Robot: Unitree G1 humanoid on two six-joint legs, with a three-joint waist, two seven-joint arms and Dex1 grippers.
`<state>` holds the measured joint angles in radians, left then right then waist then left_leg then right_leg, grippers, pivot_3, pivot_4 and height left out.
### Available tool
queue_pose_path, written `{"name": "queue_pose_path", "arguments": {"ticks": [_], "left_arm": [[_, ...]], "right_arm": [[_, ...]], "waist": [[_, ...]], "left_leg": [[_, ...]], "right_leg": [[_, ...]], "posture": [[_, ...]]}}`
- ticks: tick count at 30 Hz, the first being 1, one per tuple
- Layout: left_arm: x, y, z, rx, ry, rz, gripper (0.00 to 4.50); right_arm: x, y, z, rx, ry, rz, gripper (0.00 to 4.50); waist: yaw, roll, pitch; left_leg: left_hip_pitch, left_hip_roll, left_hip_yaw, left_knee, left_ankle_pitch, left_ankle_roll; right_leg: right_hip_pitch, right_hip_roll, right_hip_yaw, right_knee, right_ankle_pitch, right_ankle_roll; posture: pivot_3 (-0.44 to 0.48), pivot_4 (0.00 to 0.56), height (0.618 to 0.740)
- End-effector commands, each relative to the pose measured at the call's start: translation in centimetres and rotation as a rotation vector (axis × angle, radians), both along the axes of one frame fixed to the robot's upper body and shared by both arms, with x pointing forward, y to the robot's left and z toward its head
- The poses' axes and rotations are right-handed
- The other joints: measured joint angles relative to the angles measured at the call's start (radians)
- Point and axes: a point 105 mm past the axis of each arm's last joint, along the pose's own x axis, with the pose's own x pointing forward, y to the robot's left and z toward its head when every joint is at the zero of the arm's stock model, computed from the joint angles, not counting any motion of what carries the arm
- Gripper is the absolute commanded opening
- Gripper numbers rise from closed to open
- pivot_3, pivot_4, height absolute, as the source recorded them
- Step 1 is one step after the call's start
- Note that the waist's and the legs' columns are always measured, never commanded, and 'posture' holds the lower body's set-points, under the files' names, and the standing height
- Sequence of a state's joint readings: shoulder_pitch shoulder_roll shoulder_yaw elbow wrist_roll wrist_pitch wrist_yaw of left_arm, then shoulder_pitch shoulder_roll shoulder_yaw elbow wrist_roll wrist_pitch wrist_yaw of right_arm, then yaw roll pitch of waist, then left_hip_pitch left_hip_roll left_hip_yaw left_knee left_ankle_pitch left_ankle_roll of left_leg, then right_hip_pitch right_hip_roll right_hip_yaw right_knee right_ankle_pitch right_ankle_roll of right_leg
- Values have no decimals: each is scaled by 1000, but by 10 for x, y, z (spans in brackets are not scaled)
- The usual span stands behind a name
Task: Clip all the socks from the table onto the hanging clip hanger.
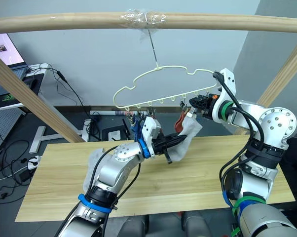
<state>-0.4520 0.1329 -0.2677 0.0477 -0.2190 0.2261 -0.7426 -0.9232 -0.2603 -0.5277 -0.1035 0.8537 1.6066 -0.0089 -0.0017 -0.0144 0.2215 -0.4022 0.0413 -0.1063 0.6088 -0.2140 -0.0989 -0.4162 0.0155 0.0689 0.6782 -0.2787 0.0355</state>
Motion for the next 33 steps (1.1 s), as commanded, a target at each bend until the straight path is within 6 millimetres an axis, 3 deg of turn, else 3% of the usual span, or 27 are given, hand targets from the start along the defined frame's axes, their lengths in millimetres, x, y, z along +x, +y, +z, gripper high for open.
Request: {"name": "queue_pose_path", "arguments": {"ticks": [1, 5, 8, 11, 18, 21, 27, 30, 33], "left_arm": [[0, -4, 19, -35, -62, -13, 32], [0, -4, 21, -40, -62, -11, 32], [0, -4, 20, -38, -58, -10, 0], [0, -4, 19, -37, -54, -11, 0], [5, -7, 14, -22, -26, 4, 0], [10, -9, 9, -26, 20, 23, 0], [19, -6, 3, -28, 83, 34, 1512], [24, 9, 2, 1, 74, 49, 2377], [27, 29, 5, 38, 44, 66, 3290]], "right_arm": [[0, -5, -1, -3, 10, -16, 0], [-1, -4, -1, -1, 11, -8, 0], [-3, -3, 2, 28, 3, 20, 840], [-5, -2, 7, 44, -14, 44, 2096], [-24, -6, 28, 113, -112, 139, 4486], [-34, -14, 27, 38, -158, 104, 4486], [-56, -18, 0, -203, -265, -33, 4500], [-60, -19, -24, -351, -297, -137, 4500], [-59, -15, -34, -388, -363, -238, 4500]], "waist": [[0, 0, 0], [0, 0, 0], [0, 0, 0], [-2, 0, 0], [-3, 0, 0], [0, 0, 0], [-5, 0, 0], [-18, 0, 0], [-34, 0, 0]], "left_leg": [[0, 0, 0, 0, 0, 0], [0, 0, 0, 0, 0, 0], [0, 0, 0, 0, 0, 0], [0, 0, 0, 0, 0, 0], [-4, 0, 0, 0, 0, 0], [-5, 0, 0, 0, 0, 0], [-6, 0, -1, 0, 0, 0], [-6, 0, 1, 0, 0, 0], [-5, 1, 0, 0, 0, 0]], "right_leg": [[0, 0, 0, 0, 0, 0], [0, 0, 0, 0, 0, 0], [0, 0, 0, 0, 0, 0], [-1, 0, 0, 0, 0, 0], [-4, 0, 0, 0, 0, 0], [-5, 0, 0, 0, 0, 0], [-6, 0, -1, -1, -1, 1], [-6, 0, 0, 0, -1, 1], [-6, 1, 0, 0, -1, 1]], "posture": [[76, 209, 740], [76, 209, 740], [76, 209, 740], [79, 210, 740], [78, 212, 740], [72, 213, 740], [55, 210, 740], [57, 208, 740], [65, 205, 740]]}}
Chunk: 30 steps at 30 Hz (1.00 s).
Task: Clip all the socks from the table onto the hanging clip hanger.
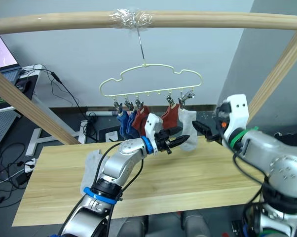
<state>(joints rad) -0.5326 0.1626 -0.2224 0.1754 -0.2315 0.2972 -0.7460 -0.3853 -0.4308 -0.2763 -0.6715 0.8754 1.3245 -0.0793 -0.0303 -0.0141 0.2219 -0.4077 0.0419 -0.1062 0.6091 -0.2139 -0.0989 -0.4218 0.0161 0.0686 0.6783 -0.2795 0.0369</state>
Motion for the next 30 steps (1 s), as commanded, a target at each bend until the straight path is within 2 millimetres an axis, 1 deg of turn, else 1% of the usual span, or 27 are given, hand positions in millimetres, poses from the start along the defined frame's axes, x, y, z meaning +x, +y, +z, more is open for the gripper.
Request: {"name": "queue_pose_path", "arguments": {"ticks": [1, 2, 3, 5, 6, 10, 12, 14, 20, 27, 30], "left_arm": [[2, 19, 18, -7, -70, 6, 3632], [2, 22, 19, -4, -76, 8, 3965], [1, 28, 23, 2, -86, 0, 4258], [-3, 38, 30, 12, -108, -14, 4268], [-6, 43, 35, 15, -133, -25, 4268], [-17, 55, 52, 1, -180, -39, 4268], [-23, 61, 59, -2, -204, -45, 4268], [-30, 66, 64, 3, -219, -49, 4268], [-35, 74, 72, 17, -246, -36, 4268], [-36, 67, 83, -8, -276, -29, 4268], [-36, 67, 85, -9, -279, -27, 4268]], "right_arm": [[1, 7, 13, -54, -183, -76, 4500], [1, 9, 12, -72, -204, -79, 4500], [3, 12, 11, -71, -228, -95, 4328], [6, 16, 10, -63, -264, -127, 3949], [9, 19, 11, -63, -286, -142, 3647], [16, 26, 16, -53, -356, -183, 3647], [20, 27, 19, -43, -382, -204, 3345], [25, 28, 20, -53, -401, -210, 2795], [41, 31, 22, -61, -432, -230, 2795], [62, 39, 23, -29, -446, -237, 2795], [69, 40, 23, -20, -449, -243, 2189]], "waist": [[-9, 0, 0], [-9, 0, 0], [-8, 0, 0], [-8, 0, 0], [-7, 0, 0], [1, 0, 0], [2, 0, 0], [2, 0, 0], [5, 0, 0], [10, -1, 0], [12, -1, 0]], "left_leg": [[0, 1, 1, 0, 0, 0], [1, 1, 1, 0, 0, 0], [1, 0, 1, 0, 0, 0], [1, 0, 1, 0, 0, 0], [1, 1, 1, 0, 0, 0], [1, 1, 0, 0, 0, -1], [0, 1, 1, 0, 0, -1], [1, 1, 0, 0, 0, -1], [1, 1, 0, 0, 0, -1], [1, 1, 0, 0, 0, 0], [1, 1, 0, 0, 0, 0]], "right_leg": [[0, 0, 1, 0, 0, 0], [0, 0, 1, 1, 0, 0], [0, 0, 1, 1, 0, 0], [0, 0, 1, 1, 0, 0], [0, 0, 1, 1, 0, 0], [0, 0, 0, 0, 0, 0], [0, 0, 0, 0, 0, 0], [0, 0, 0, 0, 0, 0], [0, 0, 0, 1, 0, 0], [0, 0, 0, 1, 0, 0], [0, 0, 0, 1, 0, 0]], "posture": [[71, 202, 740], [71, 202, 740], [71, 202, 740], [80, 197, 740], [90, 193, 740], [100, 190, 740], [111, 187, 740], [118, 189, 740], [140, 200, 740], [157, 208, 740], [162, 212, 740]]}}
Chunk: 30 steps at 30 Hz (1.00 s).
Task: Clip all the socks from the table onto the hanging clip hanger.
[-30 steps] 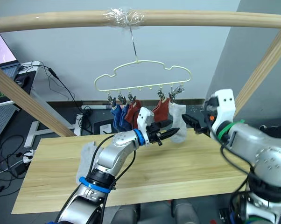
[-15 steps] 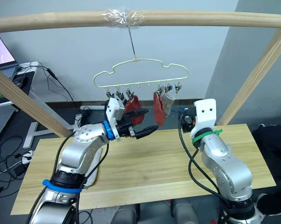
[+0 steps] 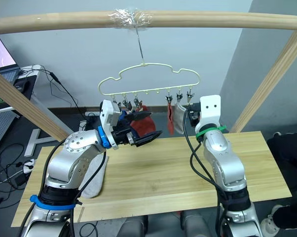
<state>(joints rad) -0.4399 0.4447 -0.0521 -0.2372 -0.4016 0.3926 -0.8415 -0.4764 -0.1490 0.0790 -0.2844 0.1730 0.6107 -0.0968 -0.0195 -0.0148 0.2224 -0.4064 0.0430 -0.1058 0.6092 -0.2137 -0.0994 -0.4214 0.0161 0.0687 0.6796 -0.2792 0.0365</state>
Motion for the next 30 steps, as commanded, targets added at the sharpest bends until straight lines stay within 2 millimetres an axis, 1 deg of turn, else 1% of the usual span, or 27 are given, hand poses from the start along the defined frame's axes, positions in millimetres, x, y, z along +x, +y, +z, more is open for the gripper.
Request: {"name": "queue_pose_path", "arguments": {"ticks": [1, 2, 12, 16, 21, 26, 30], "left_arm": [[-5, -2, 15, -21, -49, -15, 4268], [-4, -1, 16, -21, -52, -14, 4268], [-3, -1, 15, -15, -48, -16, 4268], [-1, -2, 17, -17, -51, -18, 4268], [-1, -2, 18, -19, -53, -21, 4268], [-1, -2, 19, -22, -56, -20, 4268], [-1, -3, 22, -28, -64, -25, 4268]], "right_arm": [[3, -1, 14, 7, -69, -4, 1862], [4, 0, 14, 6, -70, 1, 1523], [10, 7, 13, 20, -69, 13, 1523], [14, 8, 13, 35, -63, 2, 1523], [20, 3, 12, 44, -50, -35, 1523], [24, 4, 16, 38, -68, -31, 1523], [26, 13, 22, 49, -87, -4, 1523]], "waist": [[2, 0, 0], [4, 0, 0], [15, 0, 0], [18, 0, 0], [18, 0, 0], [17, 0, 0], [17, 0, 0]], "left_leg": [[0, 0, 0, 0, 0, 0], [0, 0, 0, 0, 0, 0], [1, 0, 0, 0, 0, 0], [0, 0, 0, 0, 0, 0], [0, 0, 0, 0, 0, 0], [1, 0, 0, 0, 0, 0], [1, 0, 0, 0, 0, 0]], "right_leg": [[0, 0, 0, 0, 0, 0], [0, 0, 0, 0, 0, 0], [0, 0, 0, 0, 0, 0], [0, 0, 0, 0, 0, 0], [0, 0, 0, 0, 0, -1], [0, 0, 0, 1, 1, -1], [0, 0, 0, 1, 1, -1]], "posture": [[162, 212, 740], [162, 212, 740], [164, 215, 740], [164, 215, 740], [163, 215, 740], [166, 218, 740], [165, 218, 740]]}}
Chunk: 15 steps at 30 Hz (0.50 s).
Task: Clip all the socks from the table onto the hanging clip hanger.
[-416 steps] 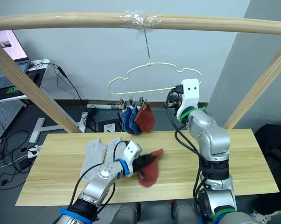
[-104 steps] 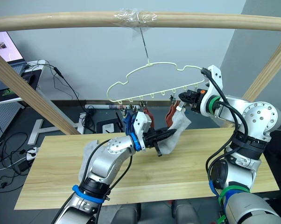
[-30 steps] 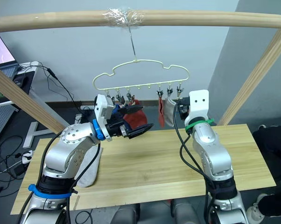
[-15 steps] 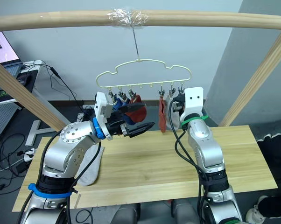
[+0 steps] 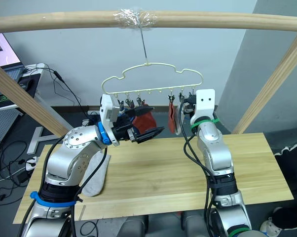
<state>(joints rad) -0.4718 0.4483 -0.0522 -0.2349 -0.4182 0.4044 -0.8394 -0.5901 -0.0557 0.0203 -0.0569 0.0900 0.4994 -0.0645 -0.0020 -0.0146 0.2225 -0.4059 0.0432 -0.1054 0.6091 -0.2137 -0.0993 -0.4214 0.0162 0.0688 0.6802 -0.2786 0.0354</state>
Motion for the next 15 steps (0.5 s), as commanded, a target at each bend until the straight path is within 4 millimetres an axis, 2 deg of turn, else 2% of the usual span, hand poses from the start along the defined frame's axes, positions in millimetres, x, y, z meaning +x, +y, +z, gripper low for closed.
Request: {"name": "queue_pose_path", "arguments": {"ticks": [1, 15], "left_arm": [[-2, -2, 14, -23, -53, -13, 4268], [-1, -8, 27, -59, -83, -21, 4268]], "right_arm": [[-2, 8, 23, 12, -90, 23, 1523], [-1, 14, 28, 3, -110, 35, 1523]], "waist": [[0, 0, 0], [0, 0, 0]], "left_leg": [[0, 0, 0, 0, 0, 0], [0, 0, 0, 0, 0, 0]], "right_leg": [[0, 0, 0, 0, 0, 0], [0, 0, 0, 0, 1, -1]], "posture": [[165, 218, 740], [167, 222, 740]]}}
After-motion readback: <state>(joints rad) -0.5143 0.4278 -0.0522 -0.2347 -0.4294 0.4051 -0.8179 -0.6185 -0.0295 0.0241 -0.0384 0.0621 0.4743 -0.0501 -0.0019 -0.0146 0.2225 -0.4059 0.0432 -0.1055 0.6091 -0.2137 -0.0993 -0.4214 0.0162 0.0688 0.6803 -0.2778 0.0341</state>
